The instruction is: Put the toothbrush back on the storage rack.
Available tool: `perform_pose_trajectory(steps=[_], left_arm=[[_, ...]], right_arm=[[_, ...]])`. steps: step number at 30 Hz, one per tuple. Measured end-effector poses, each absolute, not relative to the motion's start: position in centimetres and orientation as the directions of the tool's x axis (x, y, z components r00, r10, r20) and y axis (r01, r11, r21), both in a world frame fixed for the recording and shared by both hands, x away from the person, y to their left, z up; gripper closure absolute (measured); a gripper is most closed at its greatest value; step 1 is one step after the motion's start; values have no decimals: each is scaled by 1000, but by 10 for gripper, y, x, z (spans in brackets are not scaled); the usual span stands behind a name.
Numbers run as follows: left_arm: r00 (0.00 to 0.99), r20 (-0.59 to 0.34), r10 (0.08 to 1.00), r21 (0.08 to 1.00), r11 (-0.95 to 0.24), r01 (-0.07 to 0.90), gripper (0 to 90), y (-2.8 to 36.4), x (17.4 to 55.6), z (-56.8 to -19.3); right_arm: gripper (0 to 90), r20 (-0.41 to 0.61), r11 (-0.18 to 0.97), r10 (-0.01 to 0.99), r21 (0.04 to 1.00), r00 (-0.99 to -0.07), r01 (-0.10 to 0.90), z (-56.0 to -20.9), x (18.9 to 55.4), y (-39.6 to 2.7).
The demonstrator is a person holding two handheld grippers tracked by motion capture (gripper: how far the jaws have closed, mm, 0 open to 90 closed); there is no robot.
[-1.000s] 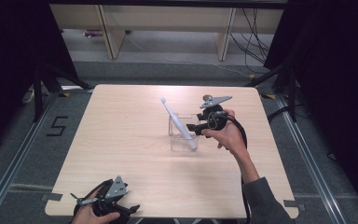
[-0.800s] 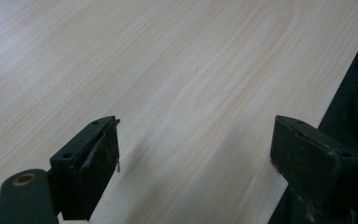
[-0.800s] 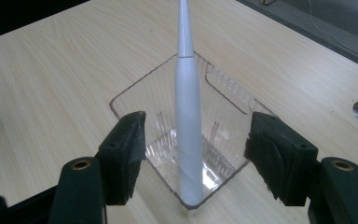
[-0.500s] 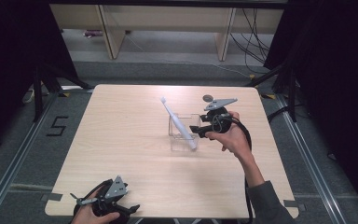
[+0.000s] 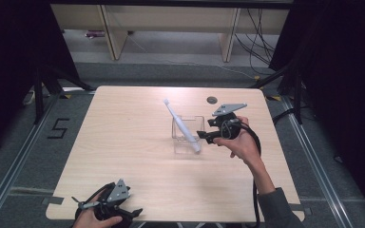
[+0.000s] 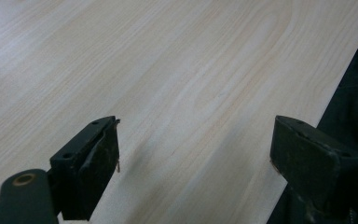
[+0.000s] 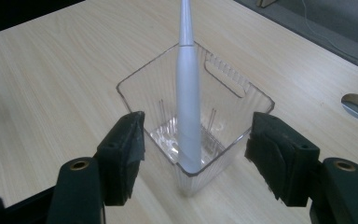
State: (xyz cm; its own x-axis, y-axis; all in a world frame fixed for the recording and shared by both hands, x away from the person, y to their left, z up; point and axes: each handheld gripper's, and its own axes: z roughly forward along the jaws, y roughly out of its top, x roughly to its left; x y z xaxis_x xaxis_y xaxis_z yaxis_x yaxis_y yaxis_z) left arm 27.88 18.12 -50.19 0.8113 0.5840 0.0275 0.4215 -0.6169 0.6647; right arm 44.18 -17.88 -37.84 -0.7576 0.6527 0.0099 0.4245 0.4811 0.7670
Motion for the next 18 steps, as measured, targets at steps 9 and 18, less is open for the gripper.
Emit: perform_pose_trajectory(steps=[9,18], left_arm=[[811,27,585,667,-615,421,149,181,279,-502],[804,17,594,666,-607,434,149,181,278,-502]], right_arm=[[356,2,479,662,768,-750,425,-381,438,-186],[351,-6,489,657,764,-754,421,-382,432,-195]])
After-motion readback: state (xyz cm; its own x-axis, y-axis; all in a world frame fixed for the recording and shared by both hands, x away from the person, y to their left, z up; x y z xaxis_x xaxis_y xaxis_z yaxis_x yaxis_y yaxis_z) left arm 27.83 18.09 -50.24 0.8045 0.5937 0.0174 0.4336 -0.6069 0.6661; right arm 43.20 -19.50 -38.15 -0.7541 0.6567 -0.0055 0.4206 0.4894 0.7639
